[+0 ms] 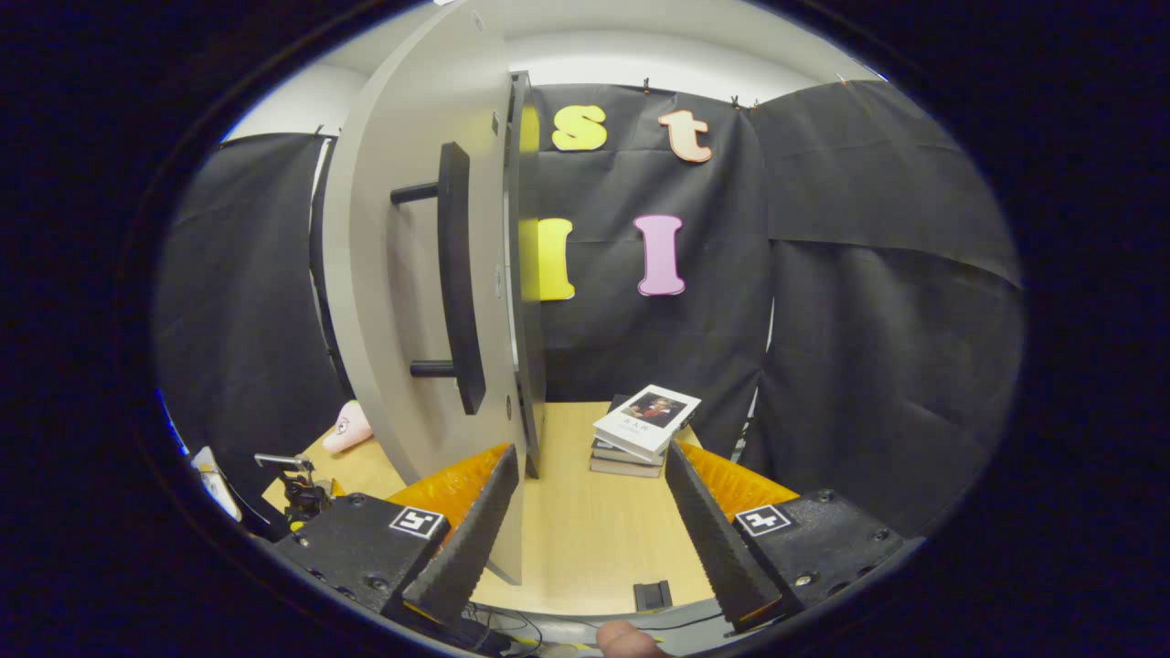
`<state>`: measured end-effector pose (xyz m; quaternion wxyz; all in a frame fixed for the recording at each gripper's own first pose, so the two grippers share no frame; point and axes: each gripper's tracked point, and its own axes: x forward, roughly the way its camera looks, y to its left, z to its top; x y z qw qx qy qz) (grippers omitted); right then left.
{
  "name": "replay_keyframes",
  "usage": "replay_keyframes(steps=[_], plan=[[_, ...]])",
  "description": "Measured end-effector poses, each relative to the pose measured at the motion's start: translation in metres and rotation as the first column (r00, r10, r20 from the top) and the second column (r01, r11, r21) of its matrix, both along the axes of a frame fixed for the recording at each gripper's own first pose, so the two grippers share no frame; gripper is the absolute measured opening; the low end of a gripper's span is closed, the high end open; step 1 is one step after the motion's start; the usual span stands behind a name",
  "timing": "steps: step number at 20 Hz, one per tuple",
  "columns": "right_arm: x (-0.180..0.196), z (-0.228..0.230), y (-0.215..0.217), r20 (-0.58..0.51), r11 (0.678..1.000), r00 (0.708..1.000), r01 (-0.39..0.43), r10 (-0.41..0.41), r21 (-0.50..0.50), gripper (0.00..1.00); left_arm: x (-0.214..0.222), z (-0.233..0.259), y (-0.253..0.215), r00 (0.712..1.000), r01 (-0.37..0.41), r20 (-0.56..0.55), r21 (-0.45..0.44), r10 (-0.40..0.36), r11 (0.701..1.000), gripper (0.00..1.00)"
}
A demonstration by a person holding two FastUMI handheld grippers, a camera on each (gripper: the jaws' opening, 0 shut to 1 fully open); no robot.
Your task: Open the cabinet door with the right hand, grasp the bottle in the cabinet with the left hand and place it on the coaster, then close the cabinet door with the right hand.
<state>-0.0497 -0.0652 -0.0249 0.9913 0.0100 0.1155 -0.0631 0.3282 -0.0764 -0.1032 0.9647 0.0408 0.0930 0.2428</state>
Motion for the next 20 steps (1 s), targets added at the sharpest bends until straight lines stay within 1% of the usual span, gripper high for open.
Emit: replay_keyframes(steps=[1, 2, 3, 4, 5, 6, 7, 10, 11, 12, 13, 14, 15, 16, 17, 20], plan=[[0.001, 0.0, 0.0, -0.001, 1.0, 1.0, 0.0, 0.0, -0.002, 0.98, 0.003, -0.005, -0.002, 1.0, 0.016, -0.008, -0.026, -0.016, 1.0, 0.77], [0.001, 0.001, 0.0, 0.001, 1.0, 1.0, 0.001, -0.001, 0.001, 1.0, 0.004, -0.009, -0.004, 1.0, 0.026, -0.016, -0.044, -0.026, 0.999, 0.72], [0.001, 0.001, -0.001, 0.003, 1.0, 1.0, 0.001, -0.001, 0.003, 1.0, 0.004, -0.009, -0.005, 0.999, 0.029, -0.018, -0.046, -0.03, 0.999, 0.87], [0.001, -0.001, -0.001, 0.0, 1.0, 1.0, 0.001, -0.001, 0.005, 0.98, 0.004, -0.009, -0.009, 0.999, 0.035, -0.021, -0.052, -0.036, 0.998, 0.92], [0.0, -0.002, -0.002, -0.004, 1.0, 1.0, 0.0, 0.0, 0.003, 0.98, 0.003, -0.009, -0.011, 0.999, 0.034, -0.025, -0.058, -0.035, 0.998, 0.93], [0.0, -0.003, -0.002, -0.005, 1.0, 1.0, -0.001, 0.001, 0.002, 0.98, 0.005, -0.01, -0.012, 0.999, 0.038, -0.026, -0.063, -0.039, 0.997, 0.97], [0.0, -0.002, -0.003, -0.003, 1.0, 1.0, -0.001, 0.001, 0.001, 0.98, 0.006, -0.011, -0.013, 0.999, 0.035, -0.031, -0.065, -0.037, 0.997, 0.98], [0.001, -0.007, -0.004, -0.011, 1.0, 1.0, -0.005, 0.005, 0.013, 1.0, 0.004, -0.01, -0.008, 0.999, 0.004, -0.051, -0.025, -0.005, 1.0, 0.96], [0.001, -0.008, -0.005, -0.017, 1.0, 1.0, -0.007, 0.007, 0.014, 1.0, 0.004, -0.011, -0.007, 0.999, -0.005, -0.052, -0.026, 0.003, 1.0, 0.96], [0.001, -0.009, -0.004, -0.02, 1.0, 1.0, -0.01, 0.01, 0.012, 0.98, 0.004, -0.01, -0.006, 0.999, -0.013, -0.049, -0.029, 0.012, 0.999, 0.97], [0.0, -0.01, -0.005, -0.023, 1.0, 1.0, -0.012, 0.012, 0.009, 1.0, 0.004, -0.008, -0.005, 0.999, -0.017, -0.041, -0.03, 0.016, 0.999, 0.96], [0.001, -0.011, -0.005, -0.026, 1.0, 1.0, -0.014, 0.014, 0.008, 1.0, 0.004, -0.005, -0.004, 0.999, -0.022, -0.035, -0.025, 0.021, 0.999, 0.96], [0.001, -0.011, -0.005, -0.025, 1.0, 1.0, -0.015, 0.015, 0.009, 1.0, 0.004, -0.003, -0.003, 0.999, -0.03, -0.036, -0.009, 0.029, 1.0, 0.96], [0.001, -0.013, -0.006, -0.026, 1.0, 1.0, -0.016, 0.016, 0.011, 0.98, 0.001, -0.004, 0.0, 0.997, -0.041, -0.06, 0.016, 0.042, 0.999, 0.96], [0.002, -0.015, -0.006, -0.036, 1.0, 0.999, -0.018, 0.018, 0.014, 0.98, -0.002, -0.003, 0.005, 0.995, -0.053, -0.076, 0.037, 0.056, 0.998, 0.96], [0.003, -0.02, -0.01, -0.047, 1.0, 0.999, -0.012, 0.013, 0.016, 1.0, -0.003, 0.003, 0.007, 0.996, -0.053, -0.065, 0.042, 0.056, 0.998, 0.96]])
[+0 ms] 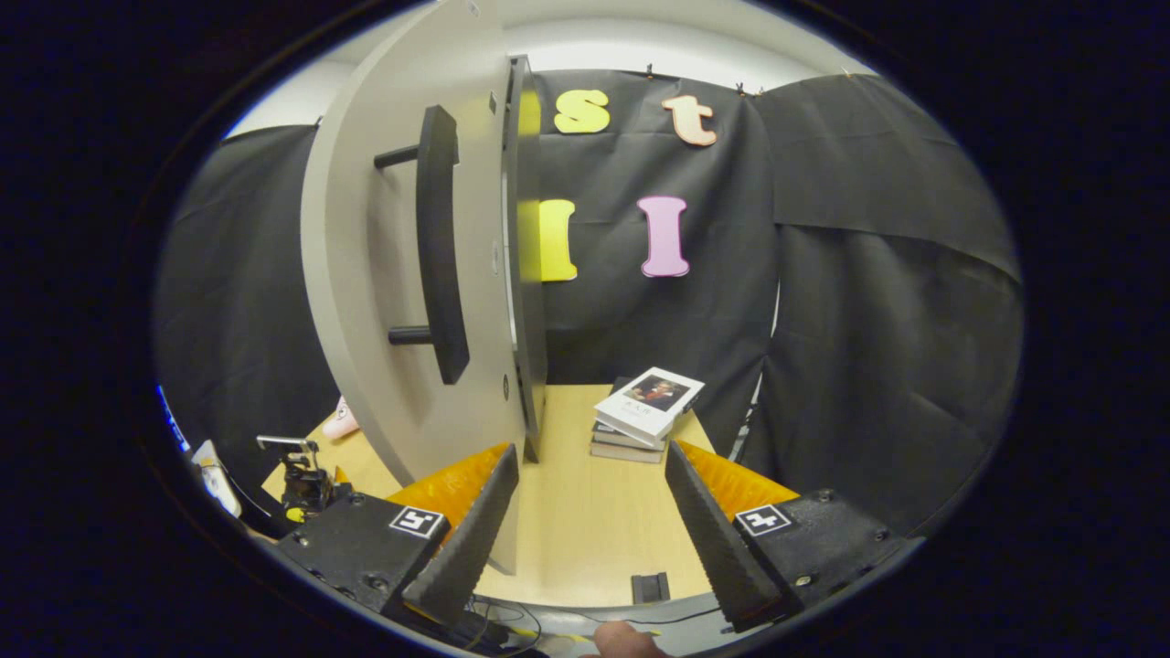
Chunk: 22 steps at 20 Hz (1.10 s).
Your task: Open the cabinet door with the right hand, grasp the bottle in the cabinet with the left hand and place it on the coaster, then close the cabinet door with the right hand.
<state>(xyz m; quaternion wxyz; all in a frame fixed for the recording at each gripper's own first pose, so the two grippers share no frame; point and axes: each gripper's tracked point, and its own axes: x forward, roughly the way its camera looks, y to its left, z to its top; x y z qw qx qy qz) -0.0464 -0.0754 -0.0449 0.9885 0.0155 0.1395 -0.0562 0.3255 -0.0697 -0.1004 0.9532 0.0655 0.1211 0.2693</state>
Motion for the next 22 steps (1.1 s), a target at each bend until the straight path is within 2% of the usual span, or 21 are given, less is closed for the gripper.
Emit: replay_keyframes(steps=[2, 8, 9, 12, 16, 19, 22], plan=[[0.002, -0.003, -0.002, -0.007, 1.0, 1.0, 0.0, 0.0, 0.001, 0.98, 0.0, 0.009, 0.002, 1.0, -0.001, 0.021, 0.003, 0.001, 1.0, 0.96], [0.009, -0.007, 0.0, -0.016, 0.999, 1.0, -0.019, 0.019, -0.028, 1.0, -0.004, 0.035, 0.001, 0.998, 0.0, 0.068, 0.034, -0.002, 0.999, 0.96], [0.01, -0.008, 0.002, -0.014, 0.999, 1.0, -0.025, 0.024, -0.03, 0.98, -0.005, 0.039, 0.001, 0.997, 0.001, 0.072, 0.032, -0.003, 0.999, 0.96], [0.015, -0.012, 0.004, -0.015, 0.999, 0.999, -0.041, 0.04, -0.013, 1.0, -0.017, 0.062, -0.007, 0.997, -0.001, 0.073, -0.017, 0.003, 1.0, 0.97], [0.022, -0.008, 0.002, 0.022, 0.999, 0.999, -0.049, 0.049, 0.003, 1.0, -0.035, 0.145, -0.018, 0.985, 0.032, 0.169, -0.001, -0.032, 0.999, 0.96], [0.027, -0.001, -0.003, 0.07, 0.998, 0.997, -0.043, 0.04, 0.04, 1.0, -0.04, 0.232, -0.026, 0.96, 0.075, 0.267, 0.053, -0.086, 0.996, 0.96], [0.029, 0.015, -0.013, 0.128, 0.995, 0.991, -0.037, 0.025, 0.097, 1.0, -0.018, 0.295, -0.062, 0.917, 0.213, 0.333, 0.054, -0.219, 0.976, 0.96]])
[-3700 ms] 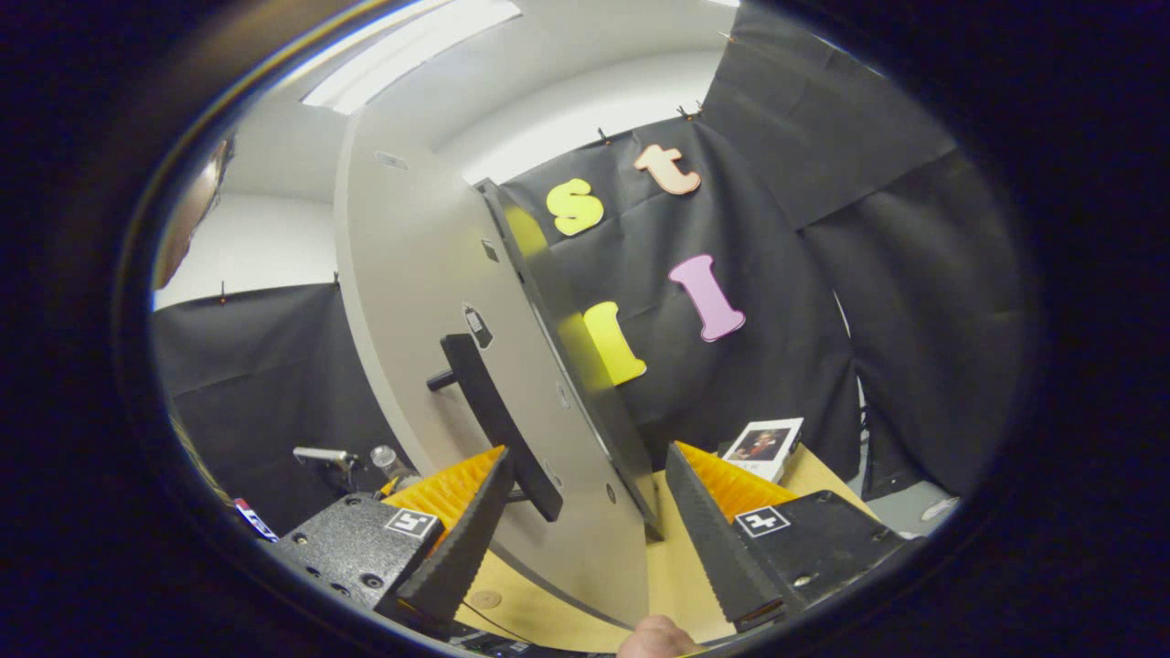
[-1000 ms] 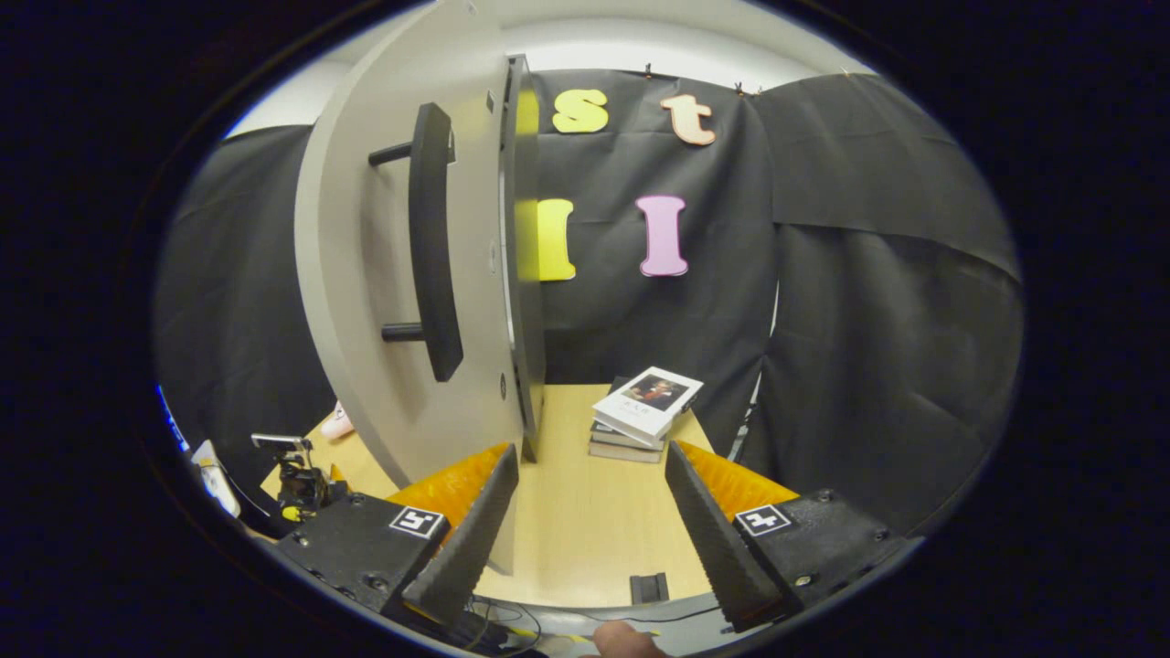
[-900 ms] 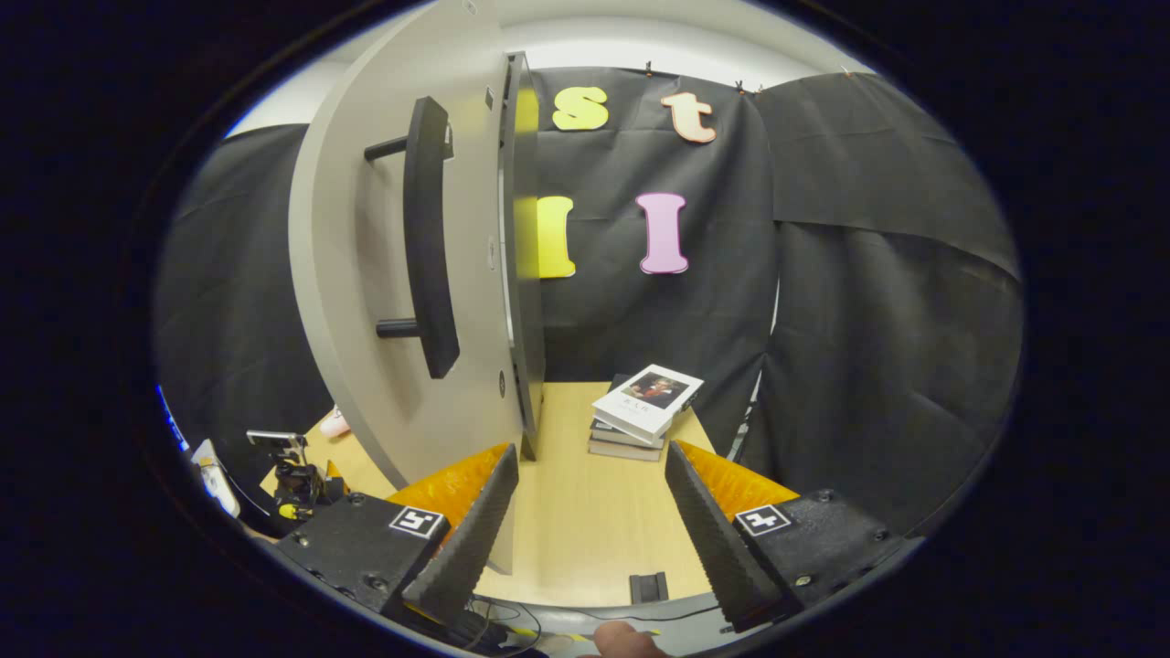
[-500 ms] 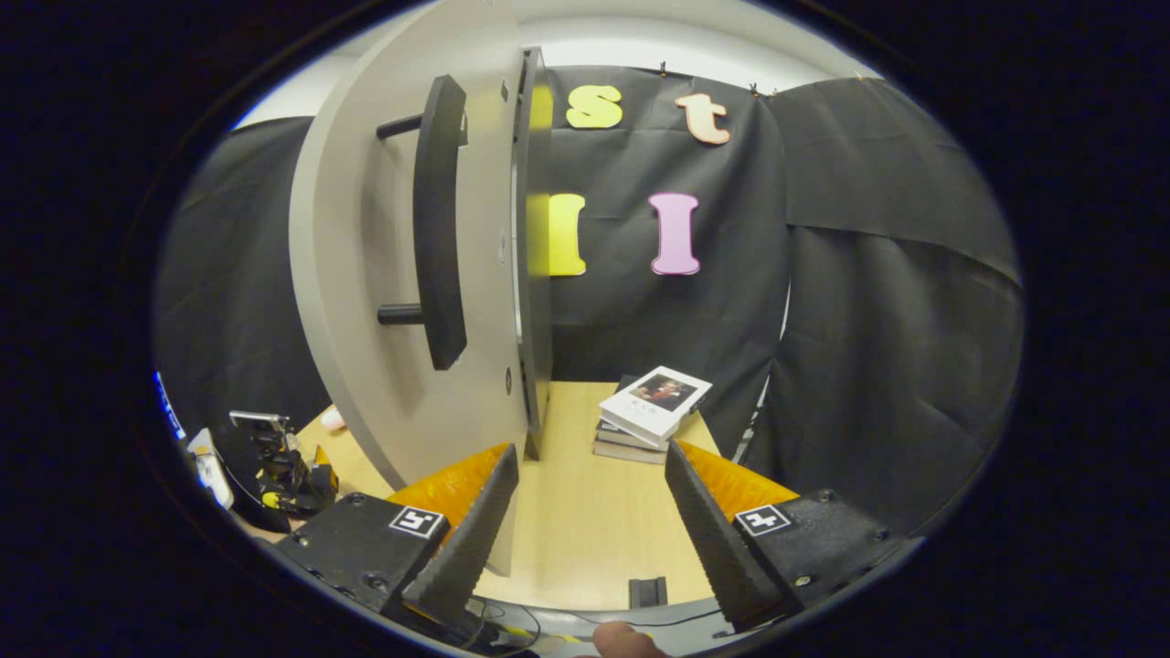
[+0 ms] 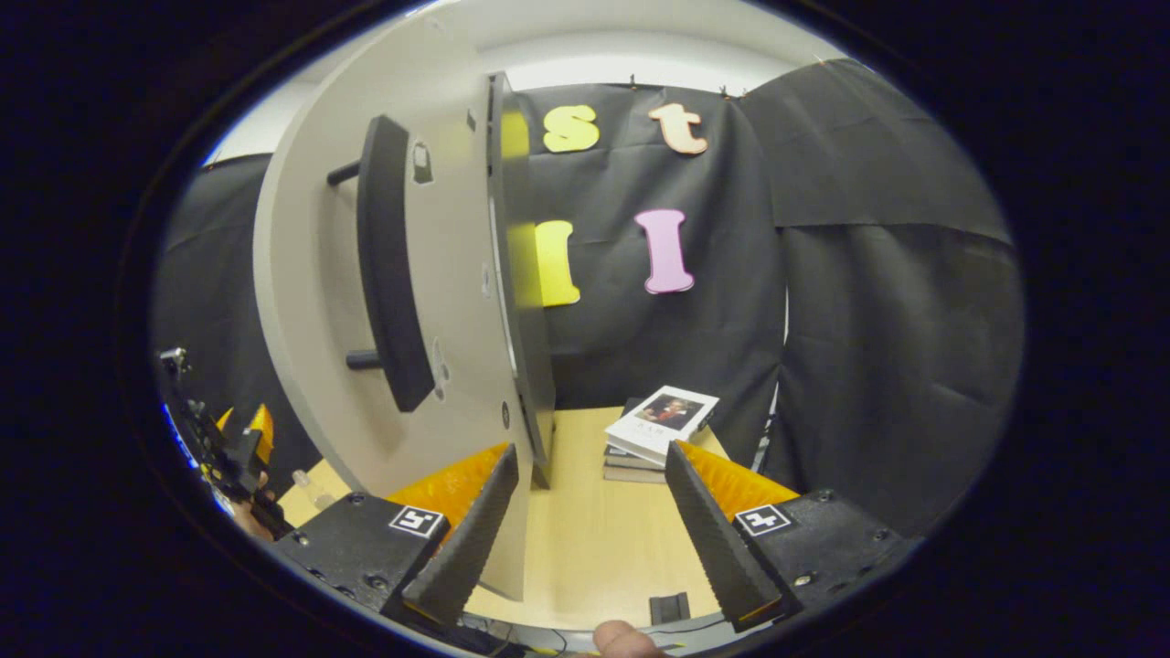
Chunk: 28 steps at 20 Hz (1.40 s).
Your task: Open the cabinet door with the right hand, grasp the bottle in the cabinet with the left hand and place it on the coaster, then close the cabinet door with the right hand.
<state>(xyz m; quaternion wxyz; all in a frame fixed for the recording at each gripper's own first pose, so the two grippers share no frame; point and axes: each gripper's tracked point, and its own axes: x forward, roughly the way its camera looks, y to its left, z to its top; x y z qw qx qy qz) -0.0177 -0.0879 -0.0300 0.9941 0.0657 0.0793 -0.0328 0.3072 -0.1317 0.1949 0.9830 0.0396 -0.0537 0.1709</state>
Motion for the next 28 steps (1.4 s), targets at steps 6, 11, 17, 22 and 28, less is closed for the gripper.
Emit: replay_keyframes(steps=[6, 11, 17, 22, 28], plan=[[-0.001, 0.051, 0.024, 0.141, 0.966, 0.968, -0.226, 0.208, 0.127, 0.98, 0.026, 0.064, -0.069, 0.971, 0.23, -0.076, 0.014, -0.229, 0.973, 0.96], [-0.001, 0.063, 0.026, 0.2, 0.952, 0.96, -0.235, 0.196, 0.196, 1.0, 0.034, 0.07, -0.102, 0.936, 0.338, -0.099, -0.017, -0.338, 0.941, 0.96], [0.001, 0.059, 0.061, 0.133, 0.941, 0.962, -0.263, 0.238, 0.213, 0.97, 0.044, 0.047, -0.119, 0.913, 0.384, -0.13, -0.05, -0.387, 0.922, 0.96], [0.012, 0.06, 0.123, 0.112, 0.905, 0.924, -0.38, 0.365, 0.19, 0.98, 0.05, 0.042, -0.097, 0.932, 0.337, -0.114, -0.075, -0.344, 0.938, 0.96], [0.036, 0.061, 0.199, 0.088, 0.827, 0.868, -0.492, 0.488, 0.271, 0.97, 0.059, 0.037, -0.049, 0.952, 0.281, -0.102, -0.089, -0.289, 0.956, 0.96]])
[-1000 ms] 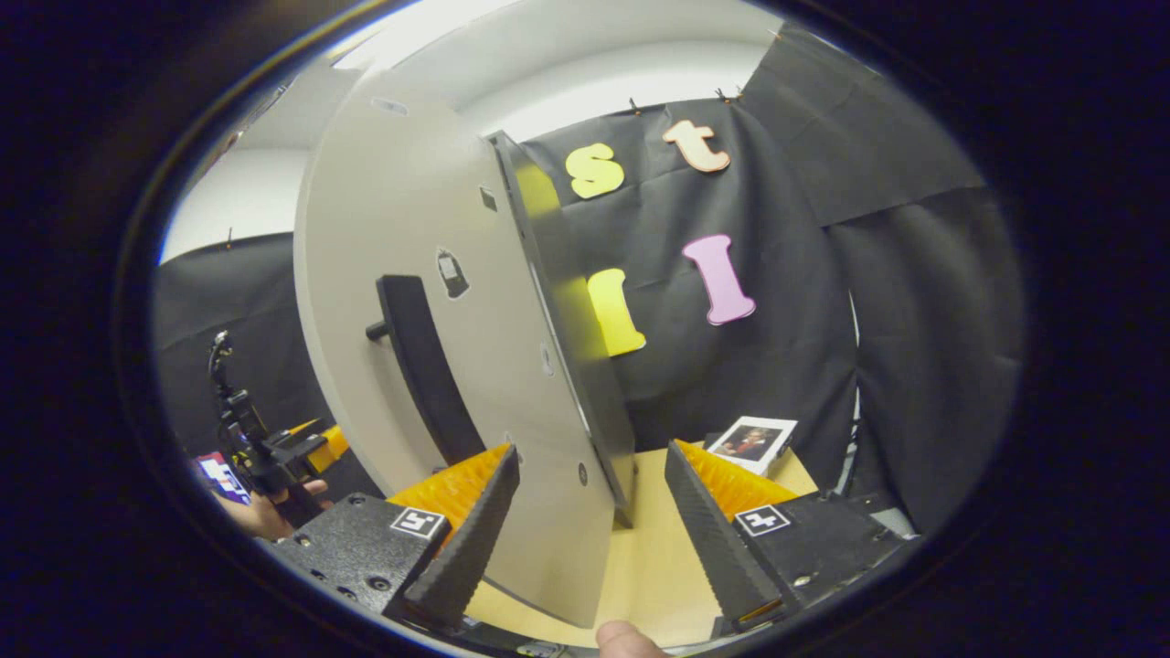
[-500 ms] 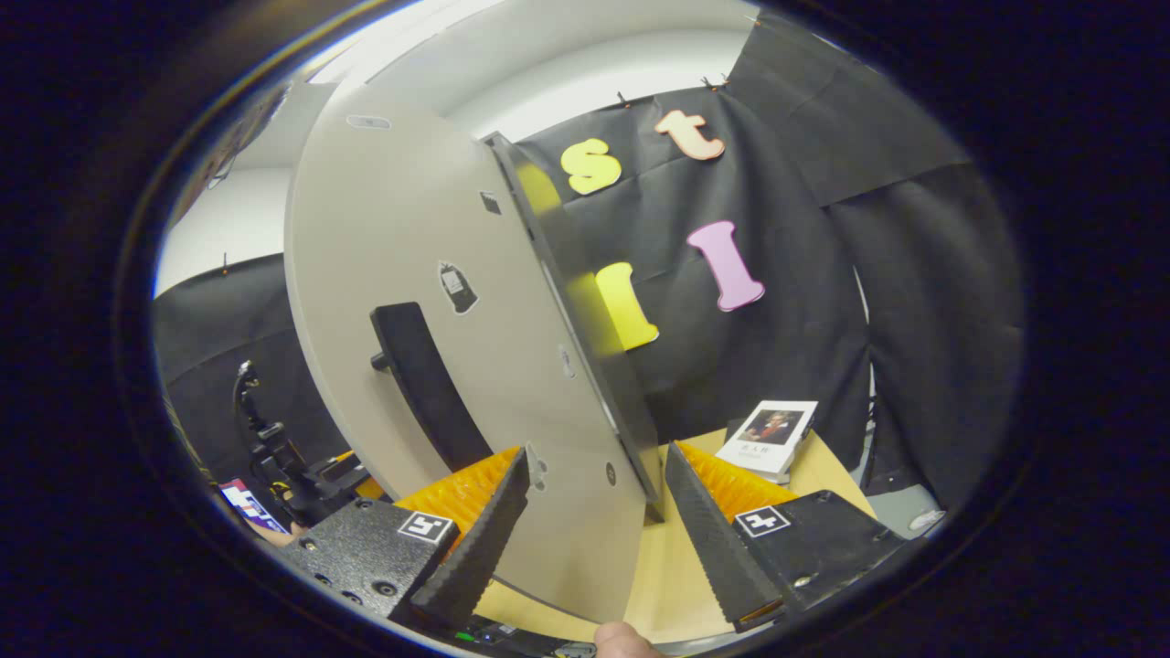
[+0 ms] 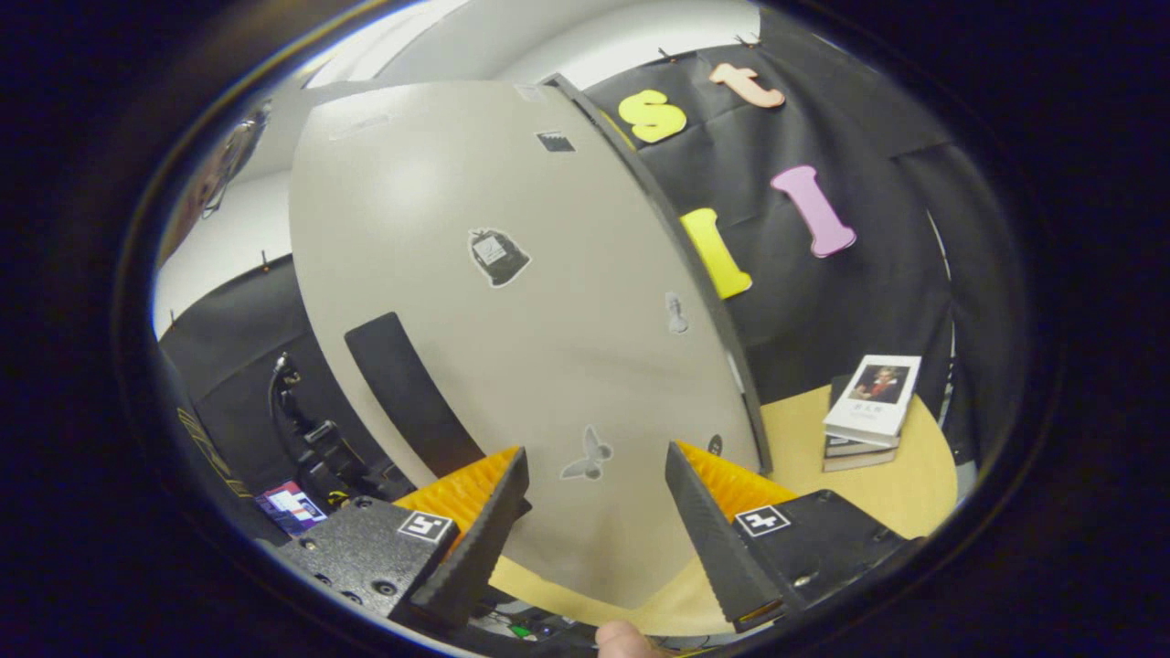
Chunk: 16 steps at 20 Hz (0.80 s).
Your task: Open the cabinet door with the right hand, grasp the bottle in the cabinet with the left hand and place it on the coaster, then close the cabinet door with the right hand.
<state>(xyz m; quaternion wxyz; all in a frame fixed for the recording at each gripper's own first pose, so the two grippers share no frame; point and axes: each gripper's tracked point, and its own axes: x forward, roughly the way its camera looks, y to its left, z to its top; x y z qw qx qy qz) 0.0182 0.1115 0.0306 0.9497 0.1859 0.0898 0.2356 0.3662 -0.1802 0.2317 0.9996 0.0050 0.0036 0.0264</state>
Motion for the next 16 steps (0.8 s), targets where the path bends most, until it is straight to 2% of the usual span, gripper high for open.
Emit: replay_keyframes(steps=[6, 11, 14, 16], plan=[[0.043, 0.006, 0.073, -0.001, 0.994, 0.995, -0.105, 0.105, 0.036, 0.97, 0.008, -0.032, 0.05, 0.995, -0.053, -0.09, -0.068, 0.047, 0.996, 0.97], [0.094, -0.001, 0.113, -0.035, 0.994, 0.994, -0.104, 0.105, 0.02, 0.98, 0.015, -0.056, 0.091, 0.989, -0.096, -0.124, -0.082, 0.085, 0.992, 0.95], [0.131, -0.009, 0.12, -0.054, 0.995, 0.994, -0.09, 0.092, 0.033, 0.98, 0.012, -0.072, 0.107, 0.981, -0.117, -0.17, -0.122, 0.095, 0.986, 0.96], [0.14, -0.006, 0.127, -0.048, 0.997, 0.996, -0.076, 0.077, 0.017, 0.98, 0.009, -0.08, 0.114, 0.975, -0.141, -0.19, -0.135, 0.115, 0.981, 0.95]])
